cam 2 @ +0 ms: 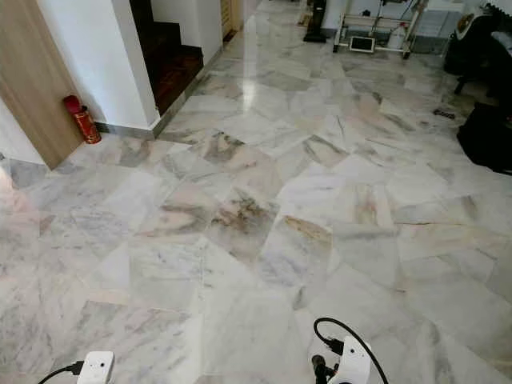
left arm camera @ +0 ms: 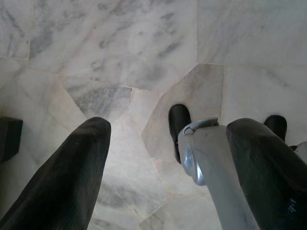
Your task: Move the pillow to the sofa from floor
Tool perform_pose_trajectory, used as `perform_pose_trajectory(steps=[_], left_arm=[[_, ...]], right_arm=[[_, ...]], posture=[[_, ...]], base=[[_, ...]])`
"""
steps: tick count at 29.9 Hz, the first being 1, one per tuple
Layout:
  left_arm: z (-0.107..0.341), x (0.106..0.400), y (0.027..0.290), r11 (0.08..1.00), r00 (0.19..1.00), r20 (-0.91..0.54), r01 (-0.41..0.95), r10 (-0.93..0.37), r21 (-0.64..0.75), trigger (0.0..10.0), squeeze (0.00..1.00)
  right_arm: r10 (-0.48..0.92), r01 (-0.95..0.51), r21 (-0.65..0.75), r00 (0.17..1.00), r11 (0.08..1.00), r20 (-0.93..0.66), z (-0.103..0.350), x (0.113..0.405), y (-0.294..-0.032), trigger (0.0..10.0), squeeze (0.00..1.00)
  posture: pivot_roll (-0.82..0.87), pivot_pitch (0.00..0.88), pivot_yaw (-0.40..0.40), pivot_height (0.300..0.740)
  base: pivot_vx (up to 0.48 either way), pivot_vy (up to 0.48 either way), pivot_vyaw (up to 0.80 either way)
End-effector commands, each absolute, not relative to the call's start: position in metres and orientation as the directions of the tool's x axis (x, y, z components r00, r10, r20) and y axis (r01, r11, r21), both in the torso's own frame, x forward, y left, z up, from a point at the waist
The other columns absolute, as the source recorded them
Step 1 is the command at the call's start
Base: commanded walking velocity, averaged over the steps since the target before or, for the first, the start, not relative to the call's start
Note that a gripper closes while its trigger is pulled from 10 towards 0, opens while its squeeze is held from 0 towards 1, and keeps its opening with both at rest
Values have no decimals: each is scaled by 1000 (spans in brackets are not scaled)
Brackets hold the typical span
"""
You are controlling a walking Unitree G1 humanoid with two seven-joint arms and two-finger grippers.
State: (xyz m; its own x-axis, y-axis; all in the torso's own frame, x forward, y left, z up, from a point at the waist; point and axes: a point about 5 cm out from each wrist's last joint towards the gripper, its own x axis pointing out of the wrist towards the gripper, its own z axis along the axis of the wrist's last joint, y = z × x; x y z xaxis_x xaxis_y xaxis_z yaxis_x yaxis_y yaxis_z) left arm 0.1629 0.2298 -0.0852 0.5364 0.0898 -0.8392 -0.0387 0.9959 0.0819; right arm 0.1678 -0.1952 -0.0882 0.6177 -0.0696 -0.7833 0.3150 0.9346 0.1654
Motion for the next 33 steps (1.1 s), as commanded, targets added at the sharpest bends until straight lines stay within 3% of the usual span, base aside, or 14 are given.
perform_pose_trajectory(steps=[1,12,21,33], left_arm=[[-85,164,227,996,534,-841,-24,85,85,10000,0],[-85,162,233,995,528,-844,-38,94,88,10000,0],[-85,154,243,995,517,-850,-47,104,93,10000,0],[-86,167,220,997,531,-844,-21,70,70,10000,0]], right_arm=[[-72,316,170,628,933,-775,-86,171,-197,10000,0],[-35,219,132,625,967,-780,-87,170,-196,10000,0],[-27,210,129,610,969,-792,-89,165,-195,10000,0],[-30,225,129,594,966,-804,-91,161,-196,10000,0]], posture=[[-46,0,-32,732],[-45,0,-37,732],[-48,0,-37,732],[-47,0,-38,732]], base=[[0,0,0],[0,0,0],[-301,0,232],[-335,0,0]])
